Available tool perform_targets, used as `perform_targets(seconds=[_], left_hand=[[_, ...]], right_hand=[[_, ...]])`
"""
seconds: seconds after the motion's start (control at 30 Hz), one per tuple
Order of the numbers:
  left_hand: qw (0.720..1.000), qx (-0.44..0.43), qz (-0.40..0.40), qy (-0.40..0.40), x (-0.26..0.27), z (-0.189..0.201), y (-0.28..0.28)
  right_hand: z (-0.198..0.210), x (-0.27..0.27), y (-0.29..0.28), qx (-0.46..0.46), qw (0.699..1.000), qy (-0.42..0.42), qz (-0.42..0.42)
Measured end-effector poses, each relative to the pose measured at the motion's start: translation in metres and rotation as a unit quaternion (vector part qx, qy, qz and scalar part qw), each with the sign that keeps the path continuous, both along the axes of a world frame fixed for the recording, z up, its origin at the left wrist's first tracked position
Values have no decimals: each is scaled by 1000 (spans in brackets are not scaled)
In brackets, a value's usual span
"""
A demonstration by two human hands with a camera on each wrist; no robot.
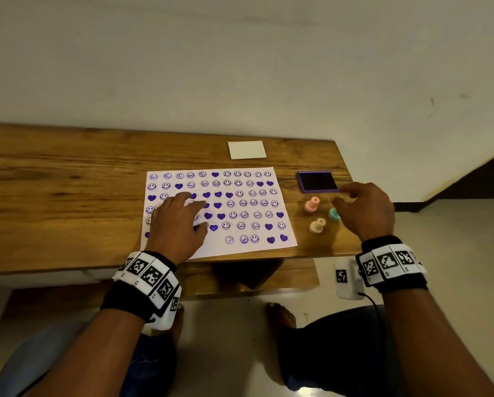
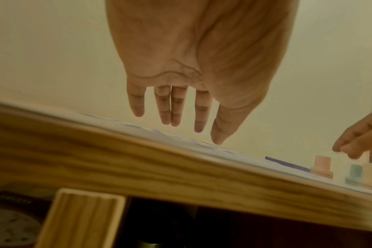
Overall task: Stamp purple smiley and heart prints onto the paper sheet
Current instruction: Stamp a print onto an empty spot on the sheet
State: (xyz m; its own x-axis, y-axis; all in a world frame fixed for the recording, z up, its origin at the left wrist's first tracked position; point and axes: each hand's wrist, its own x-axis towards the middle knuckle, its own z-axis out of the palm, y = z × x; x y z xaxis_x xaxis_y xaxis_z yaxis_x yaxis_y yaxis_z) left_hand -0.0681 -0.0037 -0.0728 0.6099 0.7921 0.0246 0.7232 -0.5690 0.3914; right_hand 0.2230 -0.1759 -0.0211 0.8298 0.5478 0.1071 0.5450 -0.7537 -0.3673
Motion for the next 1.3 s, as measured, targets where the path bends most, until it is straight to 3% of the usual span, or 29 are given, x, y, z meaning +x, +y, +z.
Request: perform_targets(seconds=[0.13, 0.23, 0.33, 0.43, 0.53, 0.6, 0.87, 1.1, 1.23, 1.3], left_hand=[[998, 1, -14, -57, 3, 0, -1], [990, -11, -30, -140, 7, 1, -6], [975, -24, -44, -215, 13, 5, -17], [957, -77, -73, -270, 20, 12, -34], [920, -190, -71, -334, 28, 17, -47], [900, -207, -73, -377, 30, 17, -48], [876, -242, -51, -413, 31, 19, -46], [858, -297, -5, -418, 30, 21, -38], [814, -325, 39, -480, 29, 24, -25], [810, -322, 45, -488, 26, 24, -20]], right_hand=[[-17, 4, 0, -63, 997, 46, 17], [-5, -2, 7, 58, 997, 58, 15], [10, -28, 15, 229, 957, 172, 52], [11, -73, 26, 254, 903, 322, 127], [0, -99, 40, 240, 886, 353, 183], [-5, -106, 44, 242, 878, 364, 194], [-6, -110, 44, 302, 806, 486, 150], [-4, -108, 42, 292, 809, 479, 174], [11, -76, 39, 386, 789, 473, 74], [19, -52, 32, 405, 805, 431, 52]])
